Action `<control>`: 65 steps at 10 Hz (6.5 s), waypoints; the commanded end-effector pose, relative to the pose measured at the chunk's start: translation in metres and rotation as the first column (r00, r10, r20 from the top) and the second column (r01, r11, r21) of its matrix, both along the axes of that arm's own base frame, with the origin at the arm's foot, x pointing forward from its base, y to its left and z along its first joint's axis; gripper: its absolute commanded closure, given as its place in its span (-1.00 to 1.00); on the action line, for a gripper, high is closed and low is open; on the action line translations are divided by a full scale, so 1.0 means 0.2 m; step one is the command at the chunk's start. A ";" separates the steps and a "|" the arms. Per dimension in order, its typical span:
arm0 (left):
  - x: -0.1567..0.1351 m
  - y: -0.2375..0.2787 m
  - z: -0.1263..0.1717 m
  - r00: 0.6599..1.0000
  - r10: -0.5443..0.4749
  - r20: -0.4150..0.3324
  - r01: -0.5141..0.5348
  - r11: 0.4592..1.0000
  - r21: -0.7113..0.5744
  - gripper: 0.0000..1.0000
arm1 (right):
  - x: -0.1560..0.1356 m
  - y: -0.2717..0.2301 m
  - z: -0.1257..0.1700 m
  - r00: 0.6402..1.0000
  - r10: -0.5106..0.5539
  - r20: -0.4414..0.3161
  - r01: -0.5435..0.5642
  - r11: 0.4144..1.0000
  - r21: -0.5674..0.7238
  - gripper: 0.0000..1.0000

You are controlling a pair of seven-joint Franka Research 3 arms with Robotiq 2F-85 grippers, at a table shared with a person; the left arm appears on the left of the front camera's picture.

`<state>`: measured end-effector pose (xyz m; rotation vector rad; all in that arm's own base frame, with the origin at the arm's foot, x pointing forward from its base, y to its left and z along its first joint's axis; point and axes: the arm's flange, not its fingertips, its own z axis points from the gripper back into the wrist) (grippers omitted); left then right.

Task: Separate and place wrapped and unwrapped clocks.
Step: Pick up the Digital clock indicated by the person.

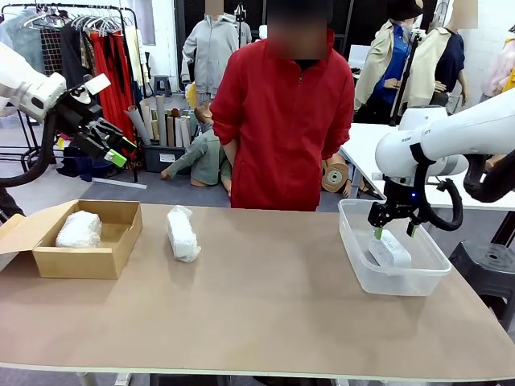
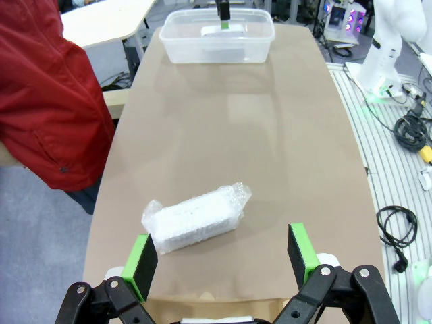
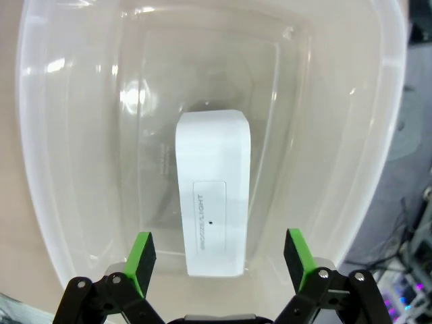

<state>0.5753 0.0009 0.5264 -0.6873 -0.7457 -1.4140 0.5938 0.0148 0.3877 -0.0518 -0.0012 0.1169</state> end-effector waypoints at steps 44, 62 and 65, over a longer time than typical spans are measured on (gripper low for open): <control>-0.01 0.00 0.01 1.000 0.000 0.004 0.000 1.000 -0.001 -1.00 | -0.08 -0.01 0.68 0.120 0.559 0.821 -0.990 0.124 0.061 -1.00; -0.01 0.00 0.01 1.000 0.000 0.004 0.000 1.000 -0.001 -1.00 | -0.08 -0.01 0.68 0.120 0.559 0.821 -0.990 0.124 0.061 -1.00; -0.01 0.00 0.01 1.000 0.000 0.004 0.000 1.000 -0.001 -1.00 | -0.08 -0.01 0.68 0.120 0.559 0.821 -0.990 0.124 0.061 -1.00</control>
